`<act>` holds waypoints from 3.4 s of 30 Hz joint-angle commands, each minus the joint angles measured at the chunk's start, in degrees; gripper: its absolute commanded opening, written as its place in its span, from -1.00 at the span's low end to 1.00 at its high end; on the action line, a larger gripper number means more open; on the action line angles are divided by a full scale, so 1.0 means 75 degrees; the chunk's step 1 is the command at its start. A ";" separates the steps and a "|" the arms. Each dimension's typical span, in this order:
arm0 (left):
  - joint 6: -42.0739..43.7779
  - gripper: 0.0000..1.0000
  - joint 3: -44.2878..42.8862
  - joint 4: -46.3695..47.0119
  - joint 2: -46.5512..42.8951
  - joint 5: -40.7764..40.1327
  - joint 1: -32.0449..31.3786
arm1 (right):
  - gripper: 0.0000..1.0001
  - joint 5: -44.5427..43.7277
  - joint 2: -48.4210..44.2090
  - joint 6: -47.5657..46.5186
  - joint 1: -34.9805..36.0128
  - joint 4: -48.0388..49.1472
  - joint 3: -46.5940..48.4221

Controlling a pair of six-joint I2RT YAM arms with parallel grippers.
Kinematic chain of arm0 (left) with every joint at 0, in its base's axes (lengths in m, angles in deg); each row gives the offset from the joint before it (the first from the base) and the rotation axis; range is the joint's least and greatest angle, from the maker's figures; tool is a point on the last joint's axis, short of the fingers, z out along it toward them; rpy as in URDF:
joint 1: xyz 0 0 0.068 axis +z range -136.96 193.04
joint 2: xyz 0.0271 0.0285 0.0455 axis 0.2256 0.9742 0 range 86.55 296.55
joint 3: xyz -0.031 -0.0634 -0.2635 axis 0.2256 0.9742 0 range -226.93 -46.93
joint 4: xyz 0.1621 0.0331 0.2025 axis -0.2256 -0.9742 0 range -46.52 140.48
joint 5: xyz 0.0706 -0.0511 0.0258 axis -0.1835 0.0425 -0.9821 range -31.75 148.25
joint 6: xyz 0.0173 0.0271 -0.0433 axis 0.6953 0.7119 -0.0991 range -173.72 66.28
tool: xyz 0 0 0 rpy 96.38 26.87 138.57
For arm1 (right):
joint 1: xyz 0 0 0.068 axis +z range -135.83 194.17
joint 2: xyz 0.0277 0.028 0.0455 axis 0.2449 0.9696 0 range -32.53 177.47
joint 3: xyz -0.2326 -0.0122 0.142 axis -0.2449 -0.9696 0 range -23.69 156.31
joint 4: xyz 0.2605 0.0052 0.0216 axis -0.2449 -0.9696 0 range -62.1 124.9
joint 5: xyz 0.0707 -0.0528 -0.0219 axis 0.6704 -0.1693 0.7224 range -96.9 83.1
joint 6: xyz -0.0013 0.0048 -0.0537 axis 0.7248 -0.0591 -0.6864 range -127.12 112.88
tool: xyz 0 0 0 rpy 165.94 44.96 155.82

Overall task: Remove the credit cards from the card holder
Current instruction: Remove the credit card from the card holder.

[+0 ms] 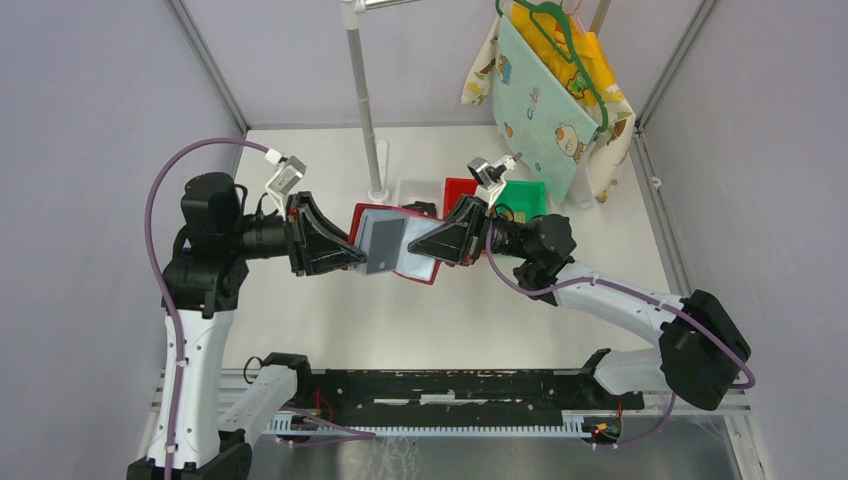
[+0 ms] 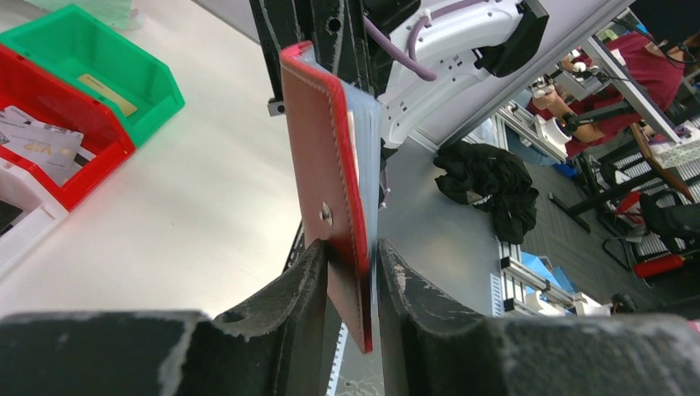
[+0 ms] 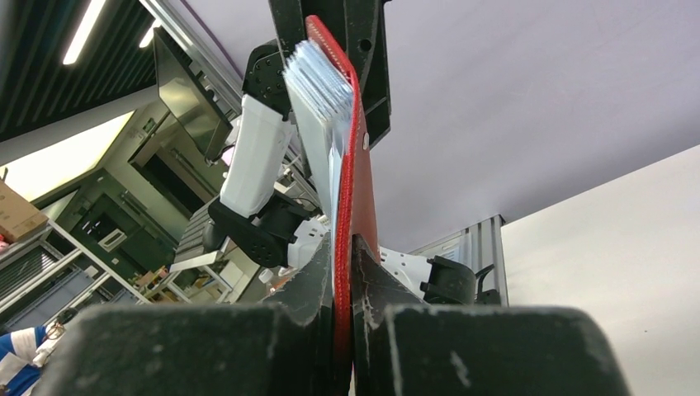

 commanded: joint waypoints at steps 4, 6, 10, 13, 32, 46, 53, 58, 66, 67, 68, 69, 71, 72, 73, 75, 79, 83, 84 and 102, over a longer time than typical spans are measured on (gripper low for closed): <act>0.0898 -0.38 -0.0507 -0.0654 0.0129 0.0307 -0.0004 | -1.00 -0.0005 -0.0224 -0.0042 -0.0198 0.0632 0.0016; 0.0953 -0.39 -0.0507 -0.0656 0.0127 0.0173 -0.0007 | -1.00 -0.0005 -0.0217 0.0006 -0.0195 0.0689 0.0009; 0.0781 -0.31 -0.0397 -0.0353 0.0032 -0.0696 0.0003 | -1.00 -0.0003 -0.0196 0.0067 -0.0158 0.0720 0.0152; 0.0378 -0.13 -0.0065 0.0101 -0.0165 -0.1150 0.0000 | -1.00 -0.0039 -0.0150 0.0030 -0.0059 0.0686 0.0254; 0.0975 -0.21 -0.0314 -0.0434 -0.0091 0.0155 -0.0005 | -1.00 -0.0005 -0.0101 -0.0137 0.0041 0.0440 0.0311; 0.1965 -0.30 -0.0719 -0.1394 0.0171 0.0290 -0.0006 | -1.00 0.0100 -0.0087 -0.0116 -0.0019 0.0403 0.0351; 0.2101 -0.38 -0.0804 -0.1482 0.0143 0.0417 -0.0006 | -1.00 0.0124 -0.0168 -0.0078 -0.0116 0.0438 0.0256; 0.2179 -0.44 -0.0789 -0.1530 0.0141 0.0064 0.0001 | -1.00 0.0134 -0.0204 -0.0043 -0.0113 0.0518 0.0232; 0.2107 -0.34 -0.0869 -0.1576 0.0061 0.0513 0.0004 | -1.00 0.0148 -0.0195 -0.0021 -0.0115 0.0543 0.0198; 0.2111 -0.32 -0.0876 -0.1581 0.0050 0.0522 -0.0004 | -1.00 0.0136 -0.0173 -0.0010 -0.0116 0.0544 0.0206; 0.2117 -0.29 -0.0882 -0.1581 0.0033 0.0515 -0.0009 | -1.00 0.0133 -0.0159 0.0010 -0.0114 0.0560 0.0226; 0.2117 -0.26 -0.0884 -0.1581 0.0020 0.0523 -0.0008 | -1.00 0.0135 -0.0131 0.0035 -0.0119 0.0578 0.0242; 0.2155 -0.26 -0.0900 -0.1593 0.0006 0.0492 -0.0004 | -1.00 0.0146 -0.0095 0.0062 -0.0122 0.0590 0.0295; 0.2193 -0.27 -0.0911 -0.1599 0.0005 0.0373 -0.0001 | -1.00 0.0147 -0.0086 0.0080 -0.0116 0.0597 0.0315; 0.2248 -0.29 -0.0925 -0.1613 -0.0007 0.0216 0.0000 | -1.00 0.0147 -0.0085 0.0081 -0.0118 0.0619 0.0314; 0.2324 -0.30 -0.0908 -0.1602 -0.0031 -0.0244 -0.0005 | -1.00 0.0148 -0.0068 0.0113 -0.0113 0.0655 0.0314; 0.1791 -0.31 -0.0548 -0.0827 -0.0269 -0.1158 -0.0004 | -1.00 0.0135 -0.0048 0.0129 -0.0064 0.0696 0.0381; 0.1017 -0.18 -0.0137 0.0080 -0.0540 -0.1318 -0.0001 | -1.00 0.0147 -0.0025 0.0115 -0.0014 0.0697 0.0447; 0.1012 -0.17 -0.0117 0.0100 -0.0546 -0.1274 -0.0005 | -1.00 0.0150 -0.0018 0.0116 -0.0019 0.0686 0.0443; 0.1260 -0.41 -0.0624 -0.0383 -0.0268 -0.0091 -0.0002 | -1.00 0.0193 -0.0089 0.0105 -0.0019 0.0672 0.0423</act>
